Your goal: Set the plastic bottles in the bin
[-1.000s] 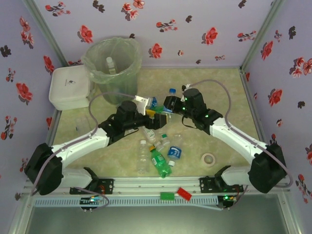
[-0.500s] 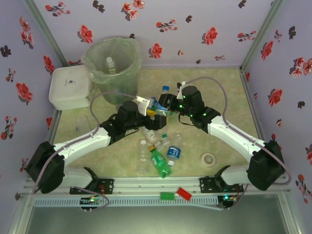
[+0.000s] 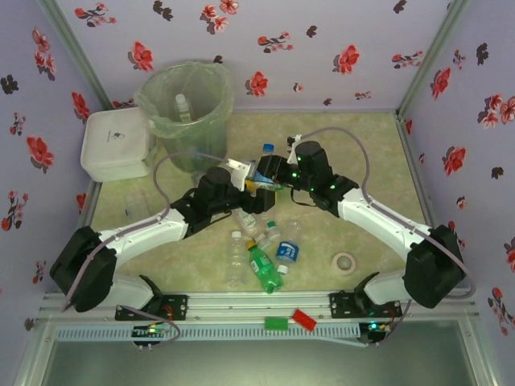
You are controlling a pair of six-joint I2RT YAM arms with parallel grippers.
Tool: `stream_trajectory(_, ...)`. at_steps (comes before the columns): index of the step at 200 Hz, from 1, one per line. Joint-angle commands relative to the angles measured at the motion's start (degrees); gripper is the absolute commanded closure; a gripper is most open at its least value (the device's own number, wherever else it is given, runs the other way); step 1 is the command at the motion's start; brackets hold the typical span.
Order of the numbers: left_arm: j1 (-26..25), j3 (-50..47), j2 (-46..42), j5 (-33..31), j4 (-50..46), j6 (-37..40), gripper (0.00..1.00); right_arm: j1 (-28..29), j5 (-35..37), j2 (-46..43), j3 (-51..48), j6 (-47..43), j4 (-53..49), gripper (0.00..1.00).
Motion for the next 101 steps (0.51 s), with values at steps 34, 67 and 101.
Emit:
stream_trajectory(34, 1.94, -2.04, -0.30, -1.08, 3.83, -1.37, 0.32, 0.45, -0.58, 0.79, 5.63, -1.23, -2.92, 0.46)
stream_trajectory(67, 3.15, -3.11, -2.91, -1.86, 2.69, -1.26, 0.43, 0.19, -1.77, 1.87, 9.41, -3.04, -6.20, 0.26)
stream_trajectory(101, 4.67, -3.06, -5.79, -3.91, 1.75, -0.13, 0.43, -1.53, -3.17, 1.80, 13.31, -4.39, -9.51, 0.08)
